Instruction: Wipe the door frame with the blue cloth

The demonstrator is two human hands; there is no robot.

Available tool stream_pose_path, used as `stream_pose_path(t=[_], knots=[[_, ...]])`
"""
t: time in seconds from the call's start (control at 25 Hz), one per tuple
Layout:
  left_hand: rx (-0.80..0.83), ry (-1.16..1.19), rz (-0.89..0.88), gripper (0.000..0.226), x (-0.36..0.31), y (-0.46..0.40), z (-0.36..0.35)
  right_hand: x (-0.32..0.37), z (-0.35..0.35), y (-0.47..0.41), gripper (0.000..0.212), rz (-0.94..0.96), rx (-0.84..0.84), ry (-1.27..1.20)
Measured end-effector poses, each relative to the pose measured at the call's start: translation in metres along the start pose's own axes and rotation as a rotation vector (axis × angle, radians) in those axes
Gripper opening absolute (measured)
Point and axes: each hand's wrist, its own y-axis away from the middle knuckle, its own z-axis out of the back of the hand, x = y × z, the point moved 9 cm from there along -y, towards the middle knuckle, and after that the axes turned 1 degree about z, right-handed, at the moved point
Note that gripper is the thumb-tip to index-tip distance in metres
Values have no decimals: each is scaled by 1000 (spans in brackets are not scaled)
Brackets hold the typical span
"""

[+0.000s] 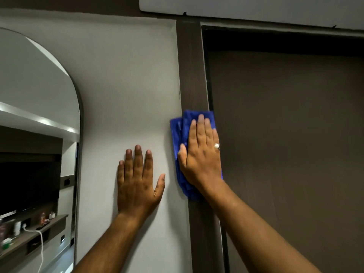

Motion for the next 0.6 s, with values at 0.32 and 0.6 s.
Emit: stream_pose_path(t=[0.32, 0.6], knots=[[103, -31, -37, 71, -7, 68, -6, -1, -20, 129, 66, 40, 111, -85], [235, 163, 133, 57, -28, 114, 1, -64, 2, 156, 57, -378, 26, -600]])
